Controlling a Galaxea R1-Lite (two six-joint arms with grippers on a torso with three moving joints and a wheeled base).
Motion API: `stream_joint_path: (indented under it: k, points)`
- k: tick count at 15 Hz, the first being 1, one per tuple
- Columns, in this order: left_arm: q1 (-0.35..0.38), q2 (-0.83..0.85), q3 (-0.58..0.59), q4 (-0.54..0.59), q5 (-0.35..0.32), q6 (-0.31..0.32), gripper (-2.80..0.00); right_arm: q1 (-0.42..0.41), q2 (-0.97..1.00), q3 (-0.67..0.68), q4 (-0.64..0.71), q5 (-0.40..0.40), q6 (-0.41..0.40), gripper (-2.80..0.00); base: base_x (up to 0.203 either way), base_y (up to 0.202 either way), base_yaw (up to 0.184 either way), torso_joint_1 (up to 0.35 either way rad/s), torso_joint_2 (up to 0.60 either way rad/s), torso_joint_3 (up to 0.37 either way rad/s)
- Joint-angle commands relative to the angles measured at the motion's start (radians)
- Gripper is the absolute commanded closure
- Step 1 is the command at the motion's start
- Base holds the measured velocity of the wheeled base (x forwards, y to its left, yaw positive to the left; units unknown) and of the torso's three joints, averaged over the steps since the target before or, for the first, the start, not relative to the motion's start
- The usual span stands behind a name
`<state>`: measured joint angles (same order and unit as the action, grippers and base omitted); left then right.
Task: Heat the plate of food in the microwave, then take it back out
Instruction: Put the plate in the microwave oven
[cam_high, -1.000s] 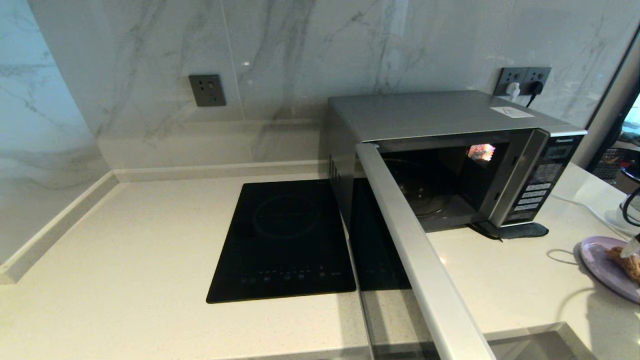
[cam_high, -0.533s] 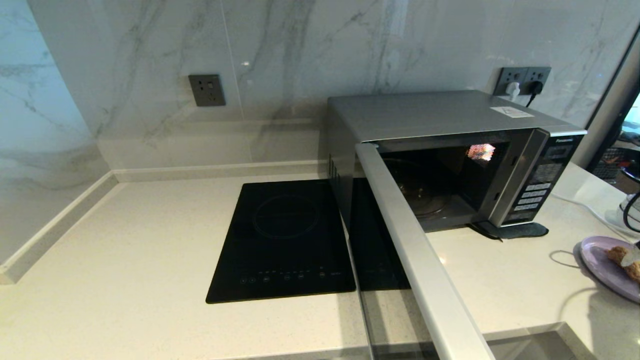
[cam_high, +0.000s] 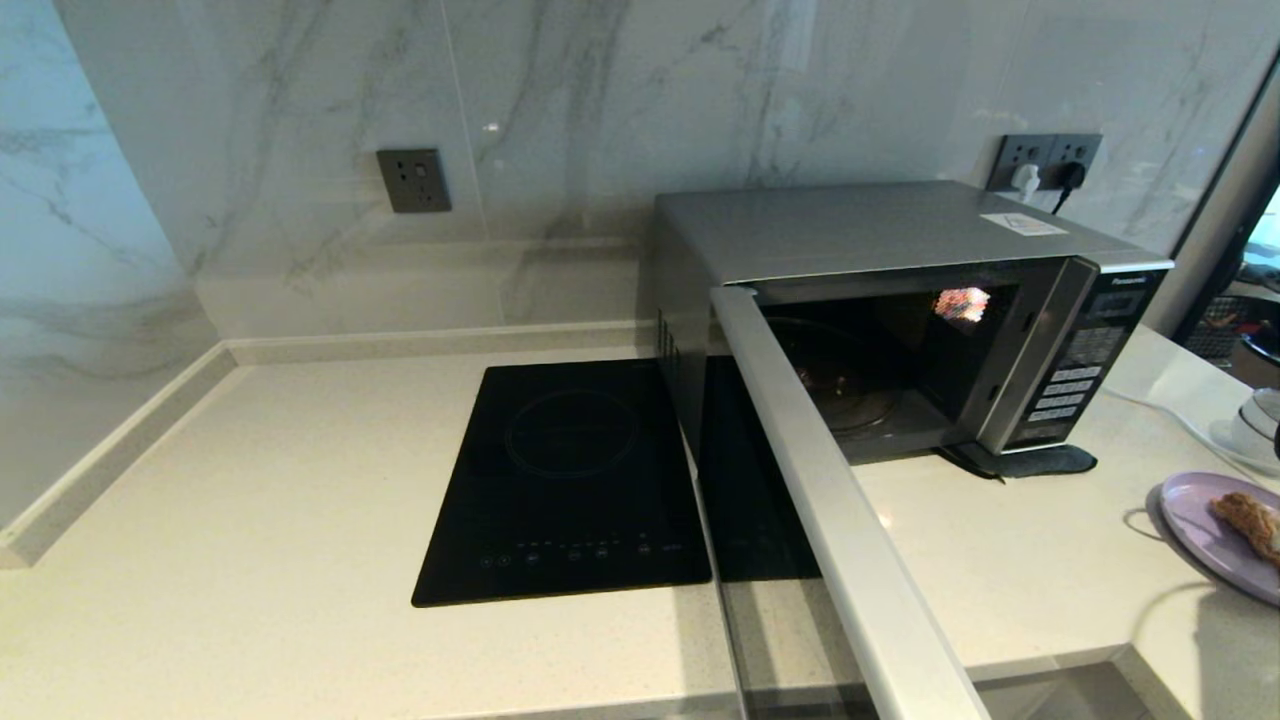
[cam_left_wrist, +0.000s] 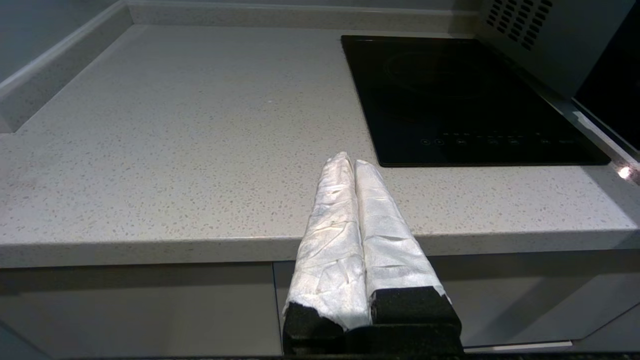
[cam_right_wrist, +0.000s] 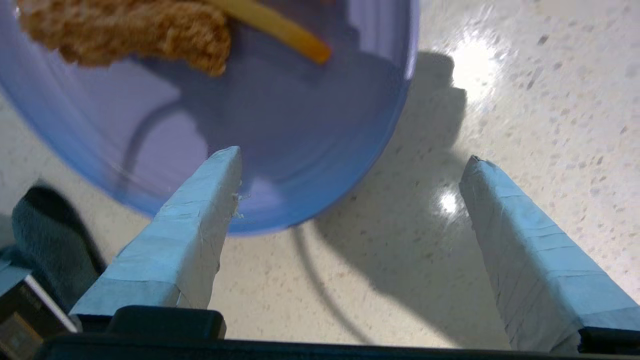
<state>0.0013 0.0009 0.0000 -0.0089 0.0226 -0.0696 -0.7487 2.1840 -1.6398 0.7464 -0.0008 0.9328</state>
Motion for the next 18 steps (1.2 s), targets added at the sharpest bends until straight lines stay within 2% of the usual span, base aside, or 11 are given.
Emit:
stream_joint_path:
  k: [1, 16, 17, 18]
  points:
    - [0.0, 0.001, 0.0, 0.0, 0.0, -0.001, 0.0, -0.007, 0.039, -0.003, 0.002, -0.017, 0.005, -2.8, 0.0, 0.0, 0.0, 0.0, 0.0, 0.0]
    - [0.0, 0.001, 0.0, 0.0, 0.0, -0.001, 0.0, -0.019, 0.1, -0.001, -0.055, -0.022, 0.004, -2.8, 0.0, 0.0, 0.0, 0.0, 0.0, 0.0]
    - [0.0, 0.001, 0.0, 0.0, 0.0, -0.001, 0.0, -0.018, 0.1, 0.0, -0.055, -0.022, 0.003, 0.0, 0.0, 0.0, 0.0, 0.0, 0.0, 0.0]
    - [0.0, 0.001, 0.0, 0.0, 0.0, -0.001, 0.0, -0.02, 0.1, 0.0, -0.055, -0.021, 0.0, 0.0, 0.0, 0.0, 0.0, 0.0, 0.0, 0.0]
